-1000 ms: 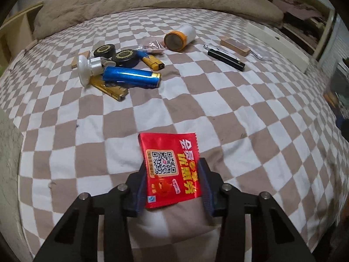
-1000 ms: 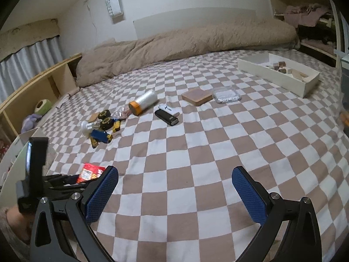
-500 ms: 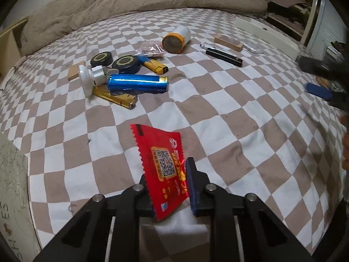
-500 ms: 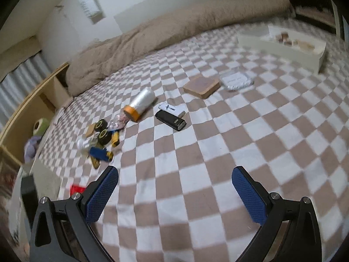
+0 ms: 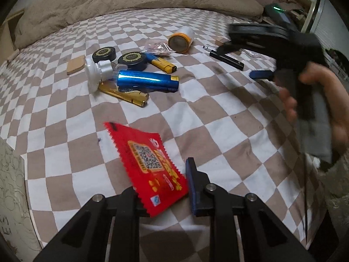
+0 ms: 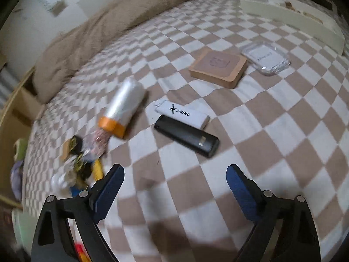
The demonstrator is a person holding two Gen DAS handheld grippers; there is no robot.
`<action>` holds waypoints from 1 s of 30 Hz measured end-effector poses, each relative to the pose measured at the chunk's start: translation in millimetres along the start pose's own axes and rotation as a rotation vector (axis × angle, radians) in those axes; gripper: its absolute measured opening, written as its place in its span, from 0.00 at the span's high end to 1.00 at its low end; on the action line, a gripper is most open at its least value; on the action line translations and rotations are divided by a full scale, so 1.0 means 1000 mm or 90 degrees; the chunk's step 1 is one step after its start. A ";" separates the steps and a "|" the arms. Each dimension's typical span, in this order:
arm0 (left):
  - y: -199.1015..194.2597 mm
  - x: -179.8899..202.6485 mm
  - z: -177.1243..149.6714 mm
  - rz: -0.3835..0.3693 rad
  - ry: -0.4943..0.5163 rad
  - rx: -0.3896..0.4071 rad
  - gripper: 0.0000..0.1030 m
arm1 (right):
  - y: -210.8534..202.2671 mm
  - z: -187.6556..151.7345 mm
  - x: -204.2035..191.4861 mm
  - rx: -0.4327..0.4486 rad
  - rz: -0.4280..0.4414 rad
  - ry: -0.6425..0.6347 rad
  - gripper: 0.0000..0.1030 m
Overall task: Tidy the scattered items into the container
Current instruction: 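Grasp the black lighter with the right tool while the left tool releases the packet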
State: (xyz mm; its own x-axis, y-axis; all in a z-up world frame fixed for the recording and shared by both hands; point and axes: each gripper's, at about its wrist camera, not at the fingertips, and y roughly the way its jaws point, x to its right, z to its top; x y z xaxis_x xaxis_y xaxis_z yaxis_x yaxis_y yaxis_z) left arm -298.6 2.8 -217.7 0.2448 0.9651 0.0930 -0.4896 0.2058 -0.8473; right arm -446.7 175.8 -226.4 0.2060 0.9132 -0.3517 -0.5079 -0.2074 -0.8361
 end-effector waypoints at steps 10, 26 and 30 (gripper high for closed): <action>0.001 -0.006 0.001 -0.012 -0.012 0.004 0.79 | 0.025 0.014 -0.019 0.035 -0.115 0.023 0.17; 0.001 -0.013 0.001 -0.092 -0.126 0.011 0.53 | -0.007 -0.043 0.002 0.024 -0.048 -0.203 0.22; 0.002 -0.002 0.000 -0.073 -0.125 0.020 0.42 | -0.023 -0.064 0.009 0.021 -0.042 -0.248 0.22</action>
State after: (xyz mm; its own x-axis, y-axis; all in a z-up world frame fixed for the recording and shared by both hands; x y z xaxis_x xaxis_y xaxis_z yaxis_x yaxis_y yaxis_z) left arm -300.4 1.8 -219.2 0.1343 0.9473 0.2910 -0.4940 0.3186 -0.8090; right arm -379.6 166.5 -237.3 -0.0896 0.9903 -0.1064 -0.5325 -0.1379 -0.8351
